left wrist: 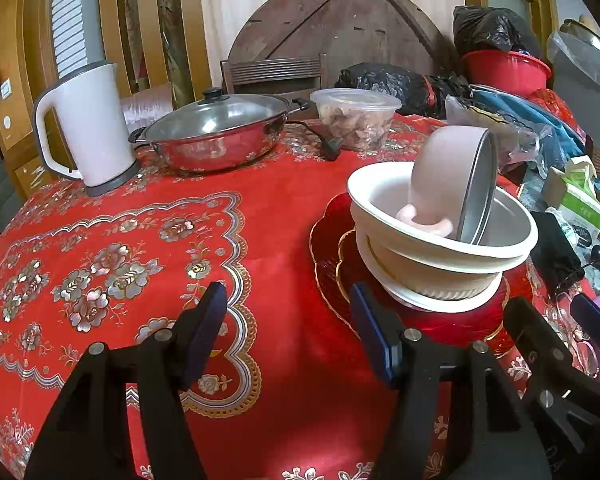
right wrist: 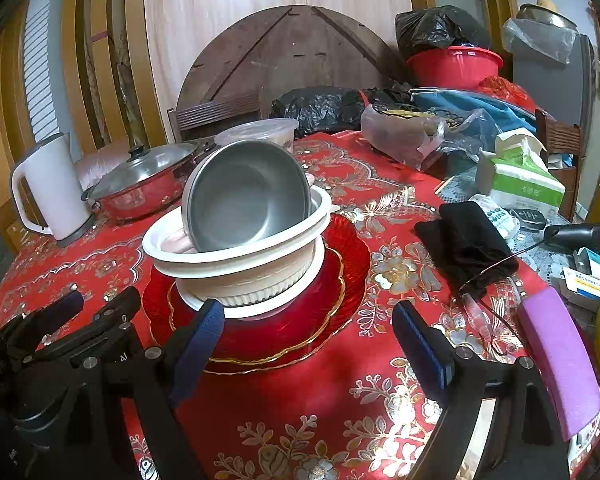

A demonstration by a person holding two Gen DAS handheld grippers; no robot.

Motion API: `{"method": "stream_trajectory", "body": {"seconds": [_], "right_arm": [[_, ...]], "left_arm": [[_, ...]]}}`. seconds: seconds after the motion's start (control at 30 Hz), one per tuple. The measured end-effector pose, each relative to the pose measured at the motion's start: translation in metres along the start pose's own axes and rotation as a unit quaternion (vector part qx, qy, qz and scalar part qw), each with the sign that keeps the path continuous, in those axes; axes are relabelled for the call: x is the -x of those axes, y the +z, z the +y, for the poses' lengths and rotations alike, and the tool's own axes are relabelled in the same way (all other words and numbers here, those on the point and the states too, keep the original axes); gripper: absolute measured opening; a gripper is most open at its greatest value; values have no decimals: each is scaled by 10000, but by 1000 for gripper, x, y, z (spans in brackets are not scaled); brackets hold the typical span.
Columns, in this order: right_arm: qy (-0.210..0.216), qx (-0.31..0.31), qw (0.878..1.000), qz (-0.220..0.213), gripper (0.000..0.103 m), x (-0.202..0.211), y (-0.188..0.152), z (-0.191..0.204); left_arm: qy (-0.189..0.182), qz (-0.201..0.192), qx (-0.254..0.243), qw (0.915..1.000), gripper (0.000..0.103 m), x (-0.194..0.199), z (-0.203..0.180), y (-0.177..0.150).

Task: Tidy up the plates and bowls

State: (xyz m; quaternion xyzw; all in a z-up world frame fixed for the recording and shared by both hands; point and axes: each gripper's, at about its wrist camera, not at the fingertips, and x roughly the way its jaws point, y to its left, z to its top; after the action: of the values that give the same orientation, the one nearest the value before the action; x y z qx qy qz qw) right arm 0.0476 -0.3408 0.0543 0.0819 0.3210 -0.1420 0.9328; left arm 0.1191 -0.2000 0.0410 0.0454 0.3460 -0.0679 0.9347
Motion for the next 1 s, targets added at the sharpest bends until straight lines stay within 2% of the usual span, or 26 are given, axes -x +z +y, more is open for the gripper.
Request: {"method": "stream_trajectory", "body": {"seconds": [0.77, 1.0], "right_arm": [[-19, -1, 10000, -3, 88, 1, -1, -1], [-22, -34, 10000, 30, 88, 0, -1, -2]], "left_arm": [[-18, 31, -2, 10000, 63, -1, -1, 0], [-126, 81, 12, 9999, 63, -3, 0, 0]]}}
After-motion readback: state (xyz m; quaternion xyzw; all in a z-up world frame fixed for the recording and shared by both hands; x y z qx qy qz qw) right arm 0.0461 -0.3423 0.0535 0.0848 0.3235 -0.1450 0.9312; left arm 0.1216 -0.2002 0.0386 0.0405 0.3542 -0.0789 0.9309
